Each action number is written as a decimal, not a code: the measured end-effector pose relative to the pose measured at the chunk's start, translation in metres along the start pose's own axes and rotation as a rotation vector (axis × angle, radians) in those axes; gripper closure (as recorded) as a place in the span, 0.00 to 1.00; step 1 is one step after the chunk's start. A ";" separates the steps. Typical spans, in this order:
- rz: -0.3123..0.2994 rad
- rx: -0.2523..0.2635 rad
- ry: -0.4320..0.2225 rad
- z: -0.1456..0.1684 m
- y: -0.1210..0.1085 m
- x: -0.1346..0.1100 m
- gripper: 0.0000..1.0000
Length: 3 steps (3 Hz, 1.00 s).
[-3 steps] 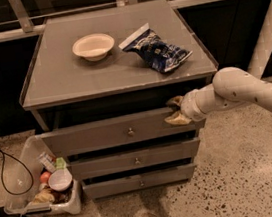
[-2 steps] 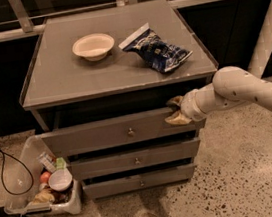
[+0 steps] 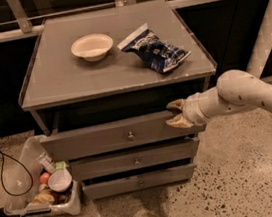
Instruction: Open top drawer
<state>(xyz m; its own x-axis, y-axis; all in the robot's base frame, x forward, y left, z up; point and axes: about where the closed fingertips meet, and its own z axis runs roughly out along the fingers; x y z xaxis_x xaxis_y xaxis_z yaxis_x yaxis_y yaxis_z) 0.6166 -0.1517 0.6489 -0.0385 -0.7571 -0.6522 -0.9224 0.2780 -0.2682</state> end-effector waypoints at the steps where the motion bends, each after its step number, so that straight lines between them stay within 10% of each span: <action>1: 0.000 0.000 0.000 0.000 0.000 0.000 0.81; 3: 0.007 -0.003 0.001 0.000 -0.003 -0.001 0.34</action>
Offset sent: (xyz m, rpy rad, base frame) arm 0.0000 0.0000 0.0000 0.0000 0.0000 0.0000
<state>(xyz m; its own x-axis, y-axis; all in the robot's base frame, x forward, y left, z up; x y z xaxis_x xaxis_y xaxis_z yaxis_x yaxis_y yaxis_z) 0.6188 -0.1522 0.6503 -0.0457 -0.7559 -0.6531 -0.9233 0.2815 -0.2612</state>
